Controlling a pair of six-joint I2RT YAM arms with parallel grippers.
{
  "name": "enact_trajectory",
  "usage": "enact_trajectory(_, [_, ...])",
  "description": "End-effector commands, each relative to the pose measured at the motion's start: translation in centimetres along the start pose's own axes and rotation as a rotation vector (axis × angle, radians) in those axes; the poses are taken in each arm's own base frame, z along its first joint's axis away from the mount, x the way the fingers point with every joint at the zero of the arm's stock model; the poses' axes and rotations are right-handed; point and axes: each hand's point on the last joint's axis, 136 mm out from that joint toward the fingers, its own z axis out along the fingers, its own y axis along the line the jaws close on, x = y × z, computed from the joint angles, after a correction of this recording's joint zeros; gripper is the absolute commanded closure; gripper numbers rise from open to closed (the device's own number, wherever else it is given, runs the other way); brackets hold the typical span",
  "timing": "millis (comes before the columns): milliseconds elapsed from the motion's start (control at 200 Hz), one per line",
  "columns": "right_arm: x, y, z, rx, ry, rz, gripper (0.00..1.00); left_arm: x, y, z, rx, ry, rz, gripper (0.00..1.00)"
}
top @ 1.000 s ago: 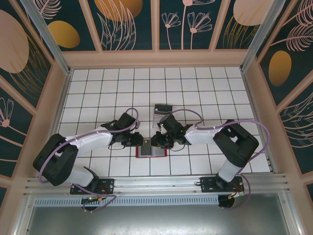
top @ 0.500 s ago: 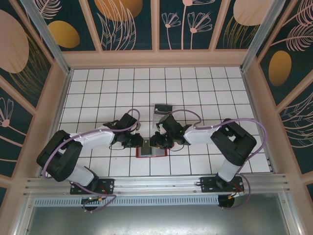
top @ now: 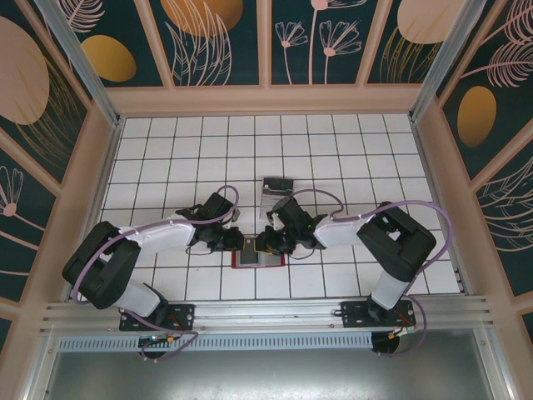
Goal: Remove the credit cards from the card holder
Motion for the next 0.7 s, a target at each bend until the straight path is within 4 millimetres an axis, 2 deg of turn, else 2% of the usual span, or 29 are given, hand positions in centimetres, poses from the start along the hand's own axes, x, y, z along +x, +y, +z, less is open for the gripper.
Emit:
enact_trajectory(0, [0.1,0.9,-0.1,-0.051,0.008,0.002,0.81,1.0,1.0,0.7,-0.034,0.046,-0.006,0.78])
enact_trajectory(465, [-0.3,2.2,-0.9,-0.097,-0.019,-0.001,0.84,0.5,0.6,0.1,-0.03,0.028,-0.006,0.78])
enact_trajectory(696, [0.2,2.3,-0.3,-0.157,-0.004,0.021,0.82,0.6,0.6,0.1,-0.028,0.028,-0.01,0.78])
